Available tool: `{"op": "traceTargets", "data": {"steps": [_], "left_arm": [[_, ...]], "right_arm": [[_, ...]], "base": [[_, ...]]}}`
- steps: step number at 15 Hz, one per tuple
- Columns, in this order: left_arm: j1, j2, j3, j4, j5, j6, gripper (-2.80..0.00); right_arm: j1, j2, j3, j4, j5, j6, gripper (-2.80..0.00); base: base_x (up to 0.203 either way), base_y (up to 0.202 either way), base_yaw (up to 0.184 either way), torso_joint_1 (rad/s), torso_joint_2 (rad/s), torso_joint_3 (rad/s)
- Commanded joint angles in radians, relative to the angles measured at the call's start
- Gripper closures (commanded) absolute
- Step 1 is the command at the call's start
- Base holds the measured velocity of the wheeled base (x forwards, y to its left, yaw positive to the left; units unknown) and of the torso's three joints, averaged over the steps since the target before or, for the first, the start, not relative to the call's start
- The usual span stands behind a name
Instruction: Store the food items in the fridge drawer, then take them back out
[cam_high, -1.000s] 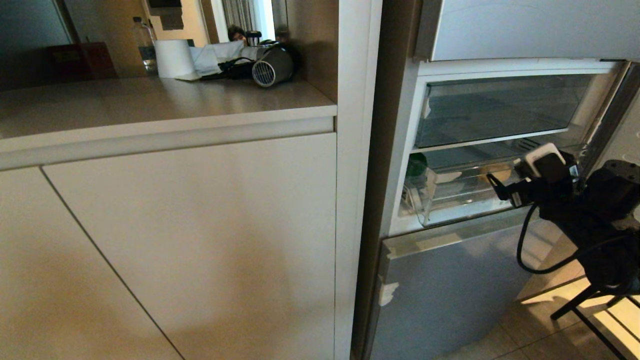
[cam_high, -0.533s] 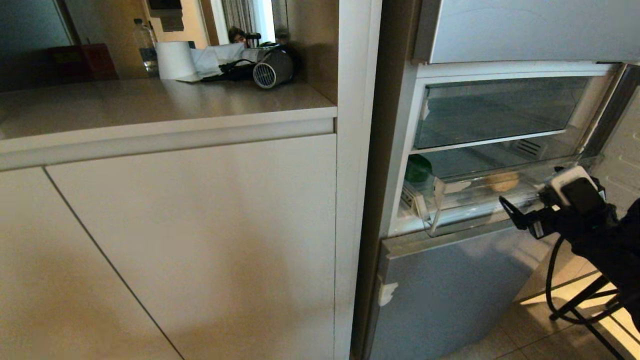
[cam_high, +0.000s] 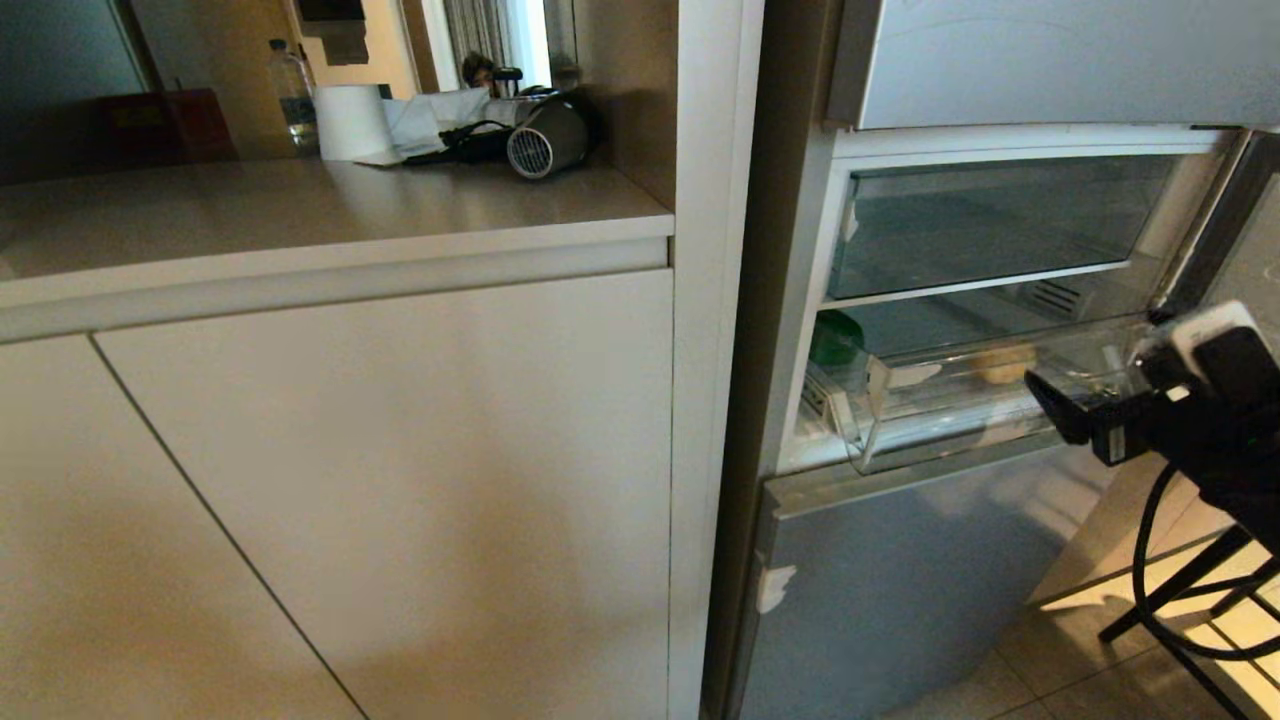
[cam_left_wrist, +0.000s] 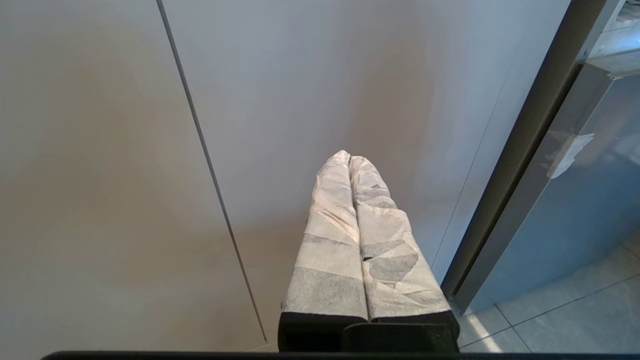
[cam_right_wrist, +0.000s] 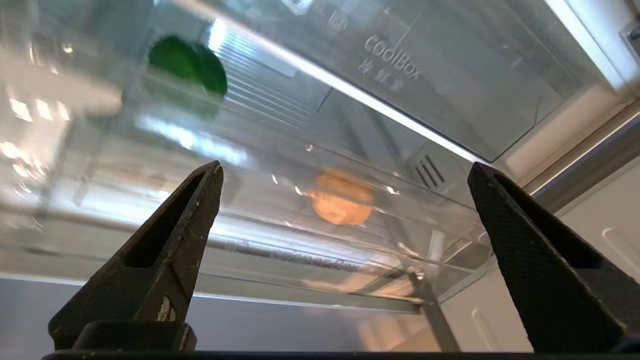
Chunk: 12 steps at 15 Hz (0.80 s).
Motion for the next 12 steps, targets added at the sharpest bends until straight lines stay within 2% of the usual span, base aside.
{"op": "traceTargets", "data": {"steps": [1, 4, 5, 6, 7, 8, 10, 12], "left_arm": [[0.000, 0.000, 0.009, -0.001, 0.000, 0.000, 0.00], [0.000, 0.000, 0.009, -0.001, 0.000, 0.000, 0.00], [0.000, 0.000, 0.009, -0.001, 0.000, 0.000, 0.00], [0.000, 0.000, 0.009, -0.001, 0.000, 0.000, 0.00], [-0.001, 0.000, 0.009, -0.001, 0.000, 0.000, 0.00], [0.000, 0.000, 0.009, 0.001, 0.000, 0.000, 0.00], [0.000, 0.000, 0.009, -0.001, 0.000, 0.000, 0.00], [-0.001, 0.000, 0.009, -0.001, 0.000, 0.000, 0.00]], "right_arm": [[-0.001, -0.153, -0.079, 0.305, 0.000, 0.049, -2.80], [-0.002, -0.311, -0.289, 0.931, 0.009, 0.201, -2.80], [-0.003, -0.333, -0.381, 1.082, 0.013, 0.272, -2.80], [-0.003, -0.339, -0.455, 1.158, 0.016, 0.360, 0.00], [-0.004, -0.330, -0.502, 1.197, 0.019, 0.430, 0.00], [-0.005, -0.307, -0.514, 1.211, 0.019, 0.447, 0.00], [-0.007, -0.262, -0.541, 1.248, 0.015, 0.448, 0.00], [-0.032, -0.233, -0.611, 1.377, 0.013, 0.450, 0.00]], "base": [[0.000, 0.000, 0.000, 0.000, 0.00, 0.000], [0.000, 0.000, 0.000, 0.000, 0.00, 0.000], [0.000, 0.000, 0.000, 0.000, 0.00, 0.000], [0.000, 0.000, 0.000, 0.000, 0.00, 0.000], [0.000, 0.000, 0.000, 0.000, 0.00, 0.000], [0.000, 0.000, 0.000, 0.000, 0.00, 0.000], [0.000, 0.000, 0.000, 0.000, 0.00, 0.000], [0.000, 0.000, 0.000, 0.000, 0.00, 0.000]]}}
